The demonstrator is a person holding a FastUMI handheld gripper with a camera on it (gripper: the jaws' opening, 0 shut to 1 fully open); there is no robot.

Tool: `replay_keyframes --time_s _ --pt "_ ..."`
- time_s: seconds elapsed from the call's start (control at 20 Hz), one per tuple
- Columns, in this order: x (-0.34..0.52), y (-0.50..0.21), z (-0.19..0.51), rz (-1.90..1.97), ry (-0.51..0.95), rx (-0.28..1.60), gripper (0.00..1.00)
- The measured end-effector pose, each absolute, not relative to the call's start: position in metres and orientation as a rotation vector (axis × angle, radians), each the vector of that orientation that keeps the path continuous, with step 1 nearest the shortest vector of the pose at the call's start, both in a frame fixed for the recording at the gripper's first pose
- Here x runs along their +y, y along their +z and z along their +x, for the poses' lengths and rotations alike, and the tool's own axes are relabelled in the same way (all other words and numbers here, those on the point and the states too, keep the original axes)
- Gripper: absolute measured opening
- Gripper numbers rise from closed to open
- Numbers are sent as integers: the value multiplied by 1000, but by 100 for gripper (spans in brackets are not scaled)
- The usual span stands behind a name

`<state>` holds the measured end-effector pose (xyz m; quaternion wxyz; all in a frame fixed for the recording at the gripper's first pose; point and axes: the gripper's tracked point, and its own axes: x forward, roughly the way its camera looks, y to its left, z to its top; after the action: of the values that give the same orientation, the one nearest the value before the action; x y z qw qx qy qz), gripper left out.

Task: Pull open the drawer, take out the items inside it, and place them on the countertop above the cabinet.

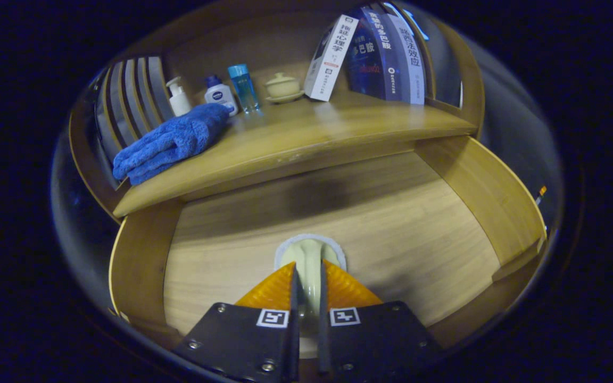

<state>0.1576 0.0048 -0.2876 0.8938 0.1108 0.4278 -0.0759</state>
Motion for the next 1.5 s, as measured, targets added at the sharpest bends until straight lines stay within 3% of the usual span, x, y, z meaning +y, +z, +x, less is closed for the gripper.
replay_keyframes --time_s 0.3,0.7,1.0,1.5 --pt "6 -256 161 141 -162 782 14" --pt "-18 -150 179 40 -255 601 14" --pt "-6 -94 231 15 -220 501 14" --pt "-3 -141 312 -6 -158 599 14"
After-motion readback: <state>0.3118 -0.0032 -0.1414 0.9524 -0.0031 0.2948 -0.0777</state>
